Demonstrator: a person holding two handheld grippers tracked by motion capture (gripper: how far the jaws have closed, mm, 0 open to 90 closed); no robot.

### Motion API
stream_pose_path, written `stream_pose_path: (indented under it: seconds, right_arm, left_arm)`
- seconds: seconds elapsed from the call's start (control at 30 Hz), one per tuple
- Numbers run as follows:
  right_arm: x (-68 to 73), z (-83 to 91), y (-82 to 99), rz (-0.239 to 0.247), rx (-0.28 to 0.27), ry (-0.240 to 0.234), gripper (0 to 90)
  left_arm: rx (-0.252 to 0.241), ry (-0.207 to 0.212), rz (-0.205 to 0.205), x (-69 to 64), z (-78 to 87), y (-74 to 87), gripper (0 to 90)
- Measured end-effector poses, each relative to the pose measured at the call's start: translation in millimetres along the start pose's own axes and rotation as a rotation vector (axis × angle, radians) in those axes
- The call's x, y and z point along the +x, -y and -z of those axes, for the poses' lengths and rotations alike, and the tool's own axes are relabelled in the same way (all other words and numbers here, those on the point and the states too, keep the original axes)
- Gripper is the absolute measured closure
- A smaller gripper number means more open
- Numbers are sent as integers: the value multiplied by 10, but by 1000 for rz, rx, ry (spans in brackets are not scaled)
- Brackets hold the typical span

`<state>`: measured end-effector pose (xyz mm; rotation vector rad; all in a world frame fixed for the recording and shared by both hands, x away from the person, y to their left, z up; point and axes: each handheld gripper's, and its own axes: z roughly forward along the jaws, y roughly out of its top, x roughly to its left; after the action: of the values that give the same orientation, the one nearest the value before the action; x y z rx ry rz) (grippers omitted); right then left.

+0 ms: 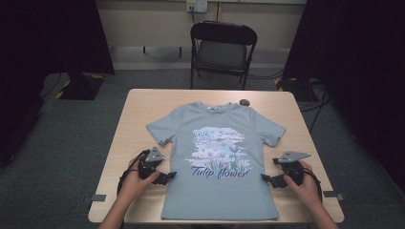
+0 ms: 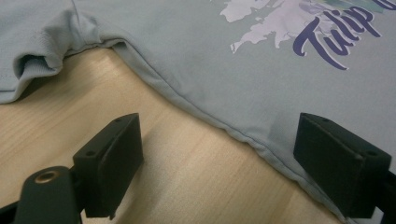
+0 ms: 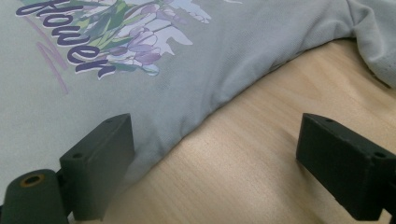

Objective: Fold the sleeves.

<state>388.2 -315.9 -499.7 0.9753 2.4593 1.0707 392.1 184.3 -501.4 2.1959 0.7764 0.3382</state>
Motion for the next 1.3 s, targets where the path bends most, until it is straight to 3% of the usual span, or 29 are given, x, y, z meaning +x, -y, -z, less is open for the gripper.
stream_pose_path:
  seconds: [0.57,0.87,1.2,1.3]
  right_arm:
    - [-26,33,11,2,-17,-13,118]
    - [-267,236,-109,-34,-75,82,157]
    - [-533,243,-254,-24,-40,140,176]
    - [-654,217,-273,-49,-39,162,191]
  left_arm:
    - [0,0,0,0,0,0,151]
    - [0,0,0,0,0,0,151]
    - [1,0,0,0,0,-1,151]
    - [1,0,0,1,0,-1,151]
